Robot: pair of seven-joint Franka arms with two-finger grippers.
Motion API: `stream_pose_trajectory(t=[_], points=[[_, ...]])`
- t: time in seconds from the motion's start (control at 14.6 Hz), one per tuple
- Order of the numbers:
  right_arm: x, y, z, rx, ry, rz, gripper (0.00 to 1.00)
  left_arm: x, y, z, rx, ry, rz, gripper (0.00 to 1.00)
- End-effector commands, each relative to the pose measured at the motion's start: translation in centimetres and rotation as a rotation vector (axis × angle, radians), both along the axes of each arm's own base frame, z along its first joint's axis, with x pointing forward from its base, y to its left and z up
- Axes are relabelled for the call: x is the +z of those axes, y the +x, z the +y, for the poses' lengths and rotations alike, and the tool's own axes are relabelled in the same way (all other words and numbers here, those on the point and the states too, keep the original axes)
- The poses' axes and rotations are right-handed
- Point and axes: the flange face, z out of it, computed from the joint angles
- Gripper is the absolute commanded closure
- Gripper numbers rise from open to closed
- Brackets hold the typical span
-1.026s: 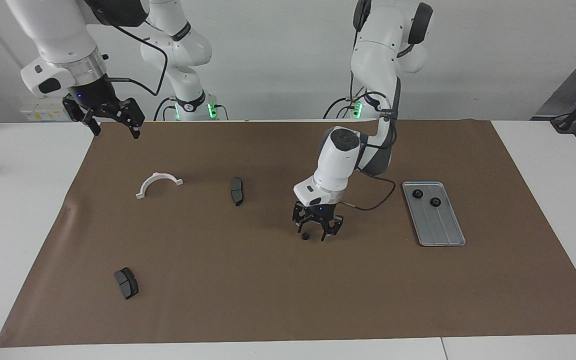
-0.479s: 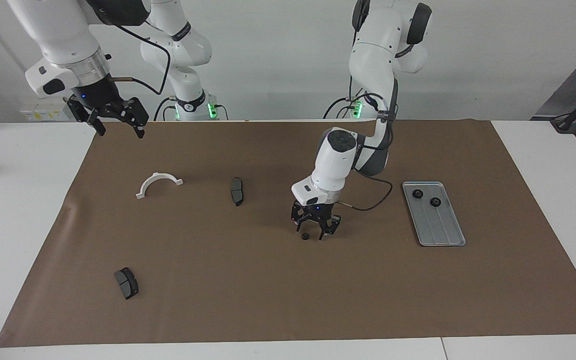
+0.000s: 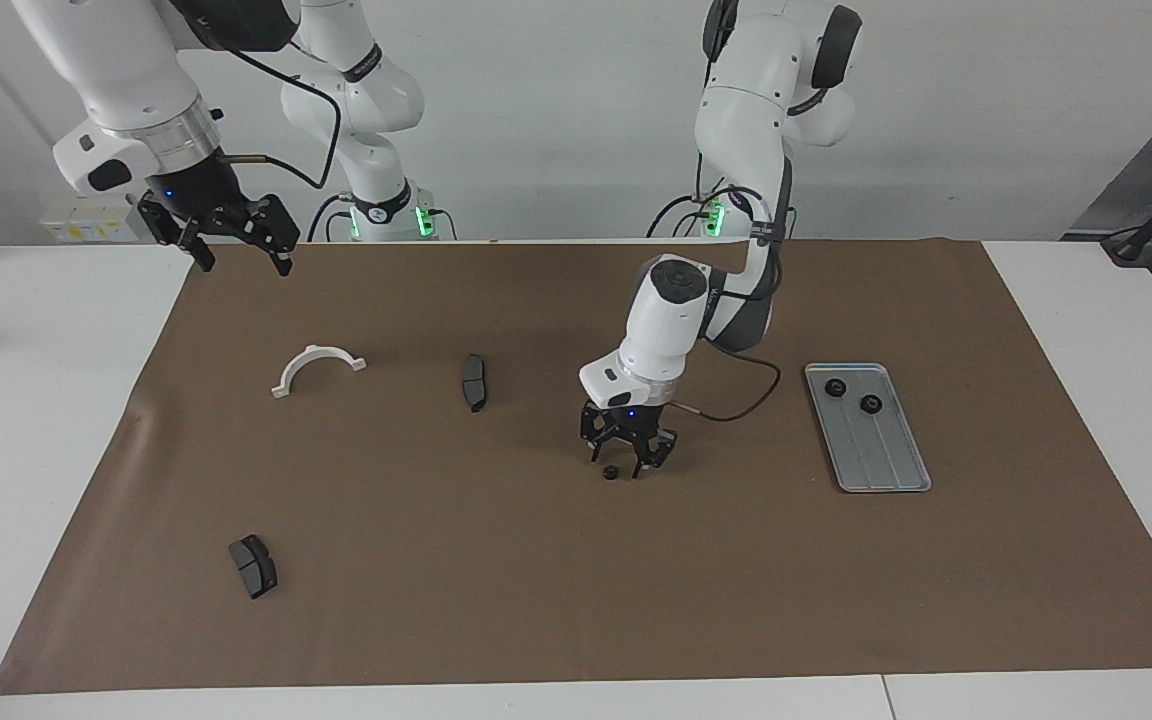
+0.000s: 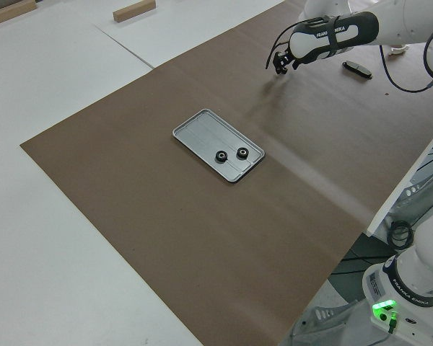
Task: Pick bearing gear from pile to tray
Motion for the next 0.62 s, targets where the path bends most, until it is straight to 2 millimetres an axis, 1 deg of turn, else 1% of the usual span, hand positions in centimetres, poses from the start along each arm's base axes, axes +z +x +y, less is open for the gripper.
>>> stream_pose_trajectory(t=[0.0, 0.14, 0.21, 0.27, 0.55], points=[[0.02, -0.92, -0.25, 0.004, 0.002, 0.014, 0.0, -0.28, -0.39, -0.1, -0.038, 0.007, -0.02, 0.36], [-0.04, -0.98, -0.48, -0.001, 0.003, 0.016, 0.0, -0.17, -0.21, -0.06, -0.072, 0.009, -0.044, 0.36], [0.03, -0.97, -0.55, -0.001, 0.005, 0.014, 0.0, -0.8, -0.14, 0.02, -0.091, 0.019, -0.044, 0.36], [0.03, -0.97, -0.55, 0.001, 0.005, 0.014, 0.0, -0.91, -0.09, 0.0, -0.095, 0.02, -0.046, 0.36], [0.1, -0.97, -0.29, 0.007, 0.006, 0.012, 0.0, -0.84, -0.03, -0.19, -0.105, 0.021, -0.051, 0.36]])
